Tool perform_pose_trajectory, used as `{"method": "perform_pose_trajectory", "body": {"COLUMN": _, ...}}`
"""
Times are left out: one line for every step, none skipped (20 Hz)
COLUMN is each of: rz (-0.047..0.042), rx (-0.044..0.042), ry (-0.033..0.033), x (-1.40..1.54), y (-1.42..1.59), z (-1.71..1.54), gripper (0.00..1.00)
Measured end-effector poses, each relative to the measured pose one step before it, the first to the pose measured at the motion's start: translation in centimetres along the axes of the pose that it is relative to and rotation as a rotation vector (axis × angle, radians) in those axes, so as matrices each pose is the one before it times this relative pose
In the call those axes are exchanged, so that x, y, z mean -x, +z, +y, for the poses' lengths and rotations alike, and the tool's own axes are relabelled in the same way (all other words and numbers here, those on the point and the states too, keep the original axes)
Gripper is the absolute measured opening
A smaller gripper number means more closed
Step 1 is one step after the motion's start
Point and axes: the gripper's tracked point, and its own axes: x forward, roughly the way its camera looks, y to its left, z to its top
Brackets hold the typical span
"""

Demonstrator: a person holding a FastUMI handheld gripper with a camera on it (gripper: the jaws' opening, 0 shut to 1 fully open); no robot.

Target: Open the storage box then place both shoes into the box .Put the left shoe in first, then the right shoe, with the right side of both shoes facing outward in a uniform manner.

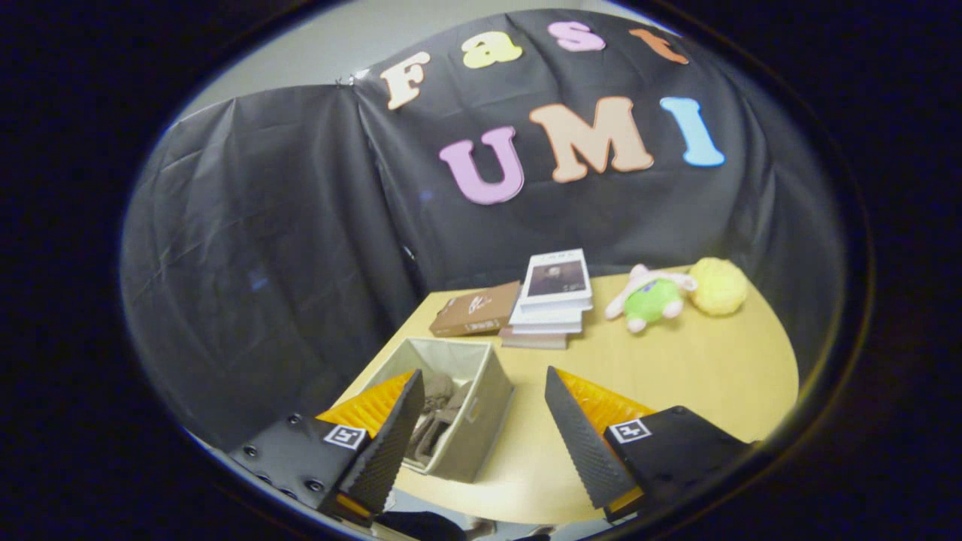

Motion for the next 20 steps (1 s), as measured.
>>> {"method": "perform_pose_trajectory", "body": {"rz": -0.03398, "rx": 0.01814, "ry": -0.01777, "x": 0.910, "y": 0.745, "z": -1.131, "gripper": 1.00}}
{"method": "perform_pose_trajectory", "body": {"rz": -0.02768, "rx": 0.02125, "ry": -0.01600, "x": 0.945, "y": 0.693, "z": -1.099, "gripper": 1.00}}
{"method": "perform_pose_trajectory", "body": {"rz": -0.02686, "rx": 0.02352, "ry": -0.03238, "x": 0.806, "y": 0.630, "z": -1.340, "gripper": 1.00}}
{"method": "perform_pose_trajectory", "body": {"rz": -0.04660, "rx": 0.02460, "ry": -0.04178, "x": 0.869, "y": 0.986, "z": -1.741, "gripper": 1.00}}
{"method": "perform_pose_trajectory", "body": {"rz": -0.04397, "rx": 0.02138, "ry": -0.03014, "x": 0.647, "y": 1.113, "z": -1.428, "gripper": 1.00}}
{"method": "perform_pose_trajectory", "body": {"rz": -0.03559, "rx": 0.01502, "ry": -0.02841, "x": 0.706, "y": 0.762, "z": -1.301, "gripper": 1.00}}
{"method": "perform_pose_trajectory", "body": {"rz": -0.02936, "rx": 0.00848, "ry": -0.02540, "x": 0.854, "y": 0.644, "z": -1.309, "gripper": 1.00}}
{"method": "perform_pose_trajectory", "body": {"rz": -0.02147, "rx": 0.00484, "ry": -0.01789, "x": 0.782, "y": 0.480, "z": -1.051, "gripper": 1.00}}
{"method": "perform_pose_trajectory", "body": {"rz": -0.02392, "rx": 0.00484, "ry": -0.01729, "x": 0.651, "y": 0.366, "z": -1.021, "gripper": 1.00}}
{"method": "perform_pose_trajectory", "body": {"rz": -0.02313, "rx": 0.01061, "ry": -0.02622, "x": 0.440, "y": 0.305, "z": -1.378, "gripper": 1.00}}
{"method": "perform_pose_trajectory", "body": {"rz": -0.03356, "rx": 0.01722, "ry": -0.03089, "x": 0.324, "y": 0.586, "z": -1.392, "gripper": 1.00}}
{"method": "perform_pose_trajectory", "body": {"rz": -0.03586, "rx": 0.02005, "ry": -0.03055, "x": 0.454, "y": 0.689, "z": -1.437, "gripper": 1.00}}
{"method": "perform_pose_trajectory", "body": {"rz": -0.02822, "rx": 0.01561, "ry": -0.02295, "x": 0.407, "y": 0.478, "z": -0.994, "gripper": 1.00}}
{"method": "perform_pose_trajectory", "body": {"rz": -0.02283, "rx": 0.00878, "ry": -0.01474, "x": 0.581, "y": 0.191, "z": -0.589, "gripper": 1.00}}
{"method": "perform_pose_trajectory", "body": {"rz": -0.01305, "rx": 0.00272, "ry": -0.01863, "x": 0.493, "y": 0.150, "z": -0.749, "gripper": 1.00}}
{"method": "perform_pose_trajectory", "body": {"rz": -0.00555, "rx": -0.00405, "ry": -0.01000, "x": 0.339, "y": -0.066, "z": -0.496, "gripper": 1.00}}
{"method": "perform_pose_trajectory", "body": {"rz": -0.00022, "rx": -0.00812, "ry": -0.01664, "x": 0.042, "y": -0.197, "z": -0.496, "gripper": 1.00}}
{"method": "perform_pose_trajectory", "body": {"rz": -0.00370, "rx": -0.01121, "ry": -0.01358, "x": 0.162, "y": 0.010, "z": -0.463, "gripper": 1.00}}
{"method": "perform_pose_trajectory", "body": {"rz": -0.00900, "rx": -0.00966, "ry": -0.01041, "x": 0.064, "y": 0.159, "z": -0.367, "gripper": 1.00}}
{"method": "perform_pose_trajectory", "body": {"rz": -0.01075, "rx": -0.00795, "ry": -0.01317, "x": -0.013, "y": 0.227, "z": -0.392, "gripper": 1.00}}
